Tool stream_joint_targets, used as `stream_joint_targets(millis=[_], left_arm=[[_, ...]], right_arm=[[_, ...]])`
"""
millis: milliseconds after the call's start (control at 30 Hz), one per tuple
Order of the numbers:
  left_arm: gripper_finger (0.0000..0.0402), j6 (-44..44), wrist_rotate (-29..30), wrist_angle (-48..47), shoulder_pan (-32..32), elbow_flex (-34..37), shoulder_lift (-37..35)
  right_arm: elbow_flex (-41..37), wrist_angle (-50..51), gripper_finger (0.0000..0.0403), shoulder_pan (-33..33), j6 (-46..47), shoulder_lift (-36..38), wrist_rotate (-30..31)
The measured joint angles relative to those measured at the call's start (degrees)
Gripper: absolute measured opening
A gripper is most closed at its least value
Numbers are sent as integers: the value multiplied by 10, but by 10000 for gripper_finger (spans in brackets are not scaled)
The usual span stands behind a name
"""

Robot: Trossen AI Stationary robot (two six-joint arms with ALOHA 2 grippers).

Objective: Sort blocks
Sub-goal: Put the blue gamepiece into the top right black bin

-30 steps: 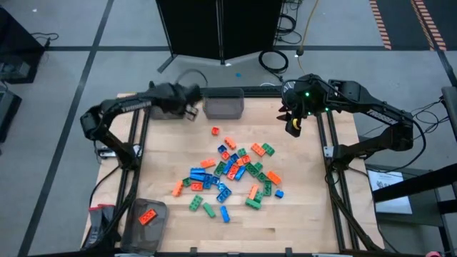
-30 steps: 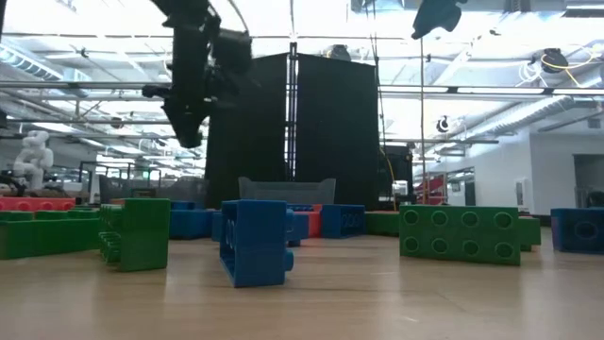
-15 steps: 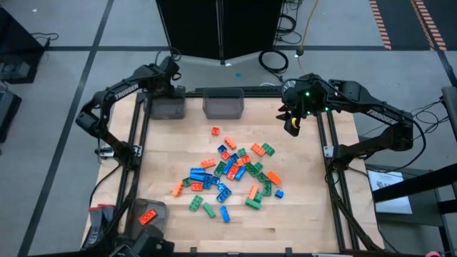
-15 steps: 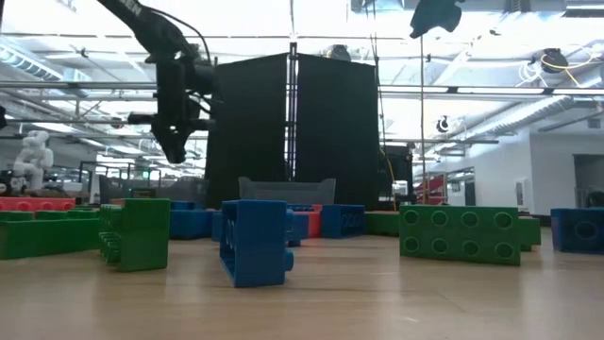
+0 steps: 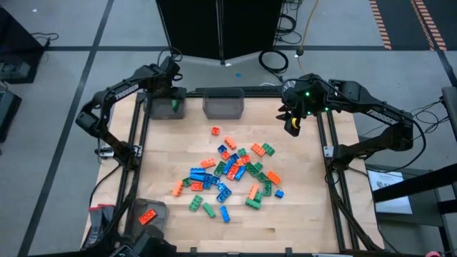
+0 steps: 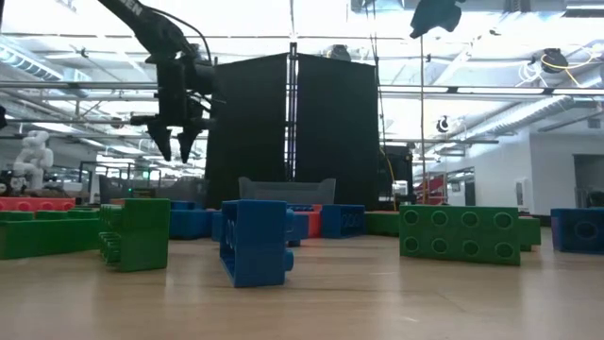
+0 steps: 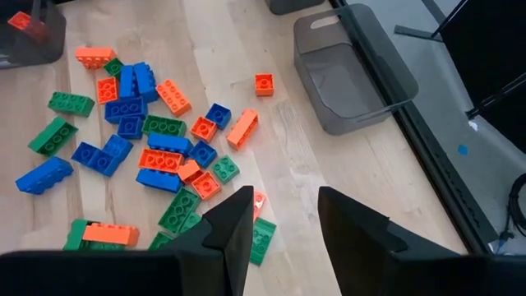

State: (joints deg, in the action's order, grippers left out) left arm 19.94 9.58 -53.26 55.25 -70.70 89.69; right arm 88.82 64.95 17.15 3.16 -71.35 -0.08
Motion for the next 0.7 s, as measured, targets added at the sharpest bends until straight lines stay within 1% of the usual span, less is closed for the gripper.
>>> stream_joint_targets(millis=[67, 167, 200, 233, 367, 567, 600, 700], left_arm=[[199, -22, -43, 10, -7, 0, -2], [201, -54, -138, 34, -41, 0, -15], [201, -56, -160, 40, -56, 0, -20], [201, -55, -169, 48, -74, 0, -24], [202, -60, -170, 69, -161, 0, -35], [202, -125, -177, 57, -325, 0, -35], [202, -130, -172, 57, -352, 0, -35], [202, -119, -129, 66, -418, 0, -35]], right_arm=[[0, 1, 135, 0, -2, 0, 0], [0, 2, 135, 0, -8, 0, 0], [0, 3, 135, 0, -9, 0, 0], [0, 3, 135, 0, -9, 0, 0], [0, 3, 135, 0, -9, 0, 0], [0, 3, 135, 0, -9, 0, 0], [0, 3, 135, 0, -9, 0, 0], [0, 3, 135, 0, -9, 0, 0]])
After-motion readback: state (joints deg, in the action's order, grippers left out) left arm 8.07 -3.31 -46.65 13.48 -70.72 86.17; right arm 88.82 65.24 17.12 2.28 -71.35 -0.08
